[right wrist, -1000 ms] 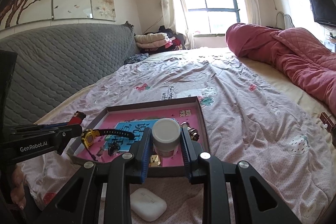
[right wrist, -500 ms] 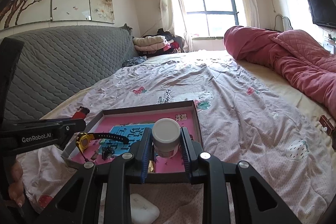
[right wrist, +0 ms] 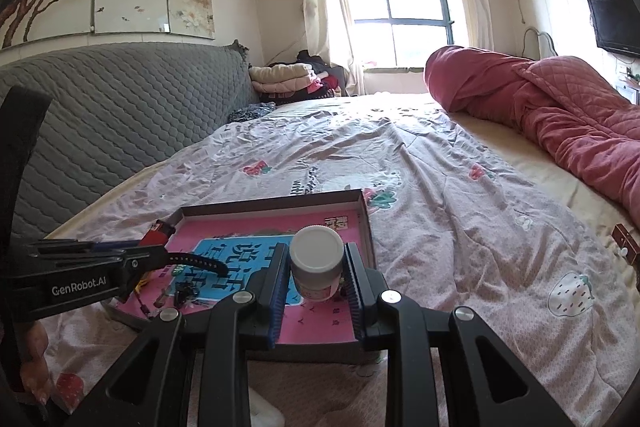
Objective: Organize rigid objects
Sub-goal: 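Carry the red lighter over the box with left gripper while right gripper carries the white bottle over it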
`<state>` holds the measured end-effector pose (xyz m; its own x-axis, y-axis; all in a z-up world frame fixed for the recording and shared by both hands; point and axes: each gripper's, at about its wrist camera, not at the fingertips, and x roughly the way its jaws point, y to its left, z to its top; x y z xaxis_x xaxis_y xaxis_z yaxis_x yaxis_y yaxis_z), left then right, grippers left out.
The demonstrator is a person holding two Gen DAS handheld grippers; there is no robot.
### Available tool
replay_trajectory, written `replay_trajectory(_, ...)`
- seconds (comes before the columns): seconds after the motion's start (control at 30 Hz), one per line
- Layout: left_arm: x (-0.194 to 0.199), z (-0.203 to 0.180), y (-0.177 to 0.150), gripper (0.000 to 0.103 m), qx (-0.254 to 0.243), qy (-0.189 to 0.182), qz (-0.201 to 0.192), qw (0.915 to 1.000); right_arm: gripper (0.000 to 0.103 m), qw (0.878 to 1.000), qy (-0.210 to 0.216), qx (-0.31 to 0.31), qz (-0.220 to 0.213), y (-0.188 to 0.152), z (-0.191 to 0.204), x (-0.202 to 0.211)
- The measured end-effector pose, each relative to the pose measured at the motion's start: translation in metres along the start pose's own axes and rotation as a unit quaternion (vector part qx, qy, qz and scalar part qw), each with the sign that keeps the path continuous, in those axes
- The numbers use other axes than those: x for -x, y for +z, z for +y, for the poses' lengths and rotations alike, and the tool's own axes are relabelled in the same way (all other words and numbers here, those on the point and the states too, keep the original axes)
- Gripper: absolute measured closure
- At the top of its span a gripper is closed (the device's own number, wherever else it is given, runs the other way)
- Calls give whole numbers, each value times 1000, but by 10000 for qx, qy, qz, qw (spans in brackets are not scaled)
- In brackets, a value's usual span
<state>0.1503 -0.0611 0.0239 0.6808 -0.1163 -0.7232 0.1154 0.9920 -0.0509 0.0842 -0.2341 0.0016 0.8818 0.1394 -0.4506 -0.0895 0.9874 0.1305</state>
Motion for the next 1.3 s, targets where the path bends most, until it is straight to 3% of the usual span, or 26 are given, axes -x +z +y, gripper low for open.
replay_trajectory(0.87,-47,-17,-10,80,-171,-142,463,9987,76,9989,-59,174,439,-11,0,-27)
replay_trajectory(1.3,-53,-29,-14,80,-278,-216,501,9981,76,9977,33,212,650,-16,3,-35)
